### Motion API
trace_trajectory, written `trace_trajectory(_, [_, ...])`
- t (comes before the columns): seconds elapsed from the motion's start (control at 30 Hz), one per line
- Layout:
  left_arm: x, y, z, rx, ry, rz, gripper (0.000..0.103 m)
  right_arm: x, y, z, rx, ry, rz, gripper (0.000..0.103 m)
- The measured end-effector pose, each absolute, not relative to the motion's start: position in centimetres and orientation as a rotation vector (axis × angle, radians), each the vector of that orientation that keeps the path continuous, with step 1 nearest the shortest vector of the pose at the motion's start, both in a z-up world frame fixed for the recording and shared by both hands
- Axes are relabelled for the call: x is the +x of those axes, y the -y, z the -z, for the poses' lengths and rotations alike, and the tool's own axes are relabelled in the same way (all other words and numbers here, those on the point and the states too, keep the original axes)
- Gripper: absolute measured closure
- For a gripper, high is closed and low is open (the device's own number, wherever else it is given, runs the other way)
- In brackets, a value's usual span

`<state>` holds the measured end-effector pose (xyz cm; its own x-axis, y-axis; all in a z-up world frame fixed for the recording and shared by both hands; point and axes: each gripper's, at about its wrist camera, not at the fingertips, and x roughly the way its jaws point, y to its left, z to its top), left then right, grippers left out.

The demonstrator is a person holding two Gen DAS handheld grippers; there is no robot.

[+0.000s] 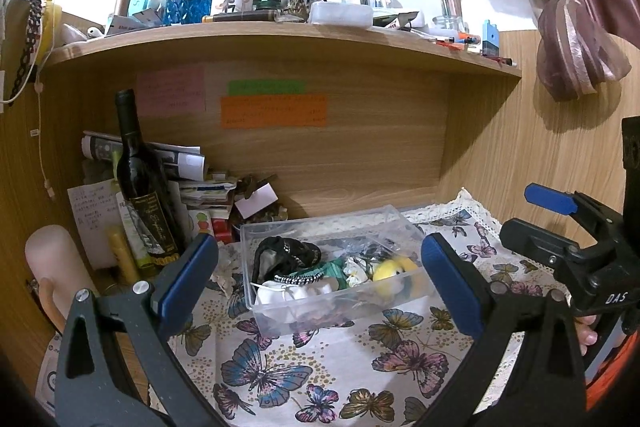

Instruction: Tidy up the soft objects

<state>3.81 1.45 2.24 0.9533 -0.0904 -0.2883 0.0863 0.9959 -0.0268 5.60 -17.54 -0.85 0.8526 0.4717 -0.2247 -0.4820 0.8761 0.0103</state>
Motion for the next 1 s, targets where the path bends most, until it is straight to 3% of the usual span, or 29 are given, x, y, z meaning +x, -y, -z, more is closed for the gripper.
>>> trace_trajectory(1.0, [4.9, -0.9, -1.7, 0.0, -0.341, 0.118, 0.0, 6.1, 17.9, 1.2, -0.044, -0.215, -0.51, 0.0])
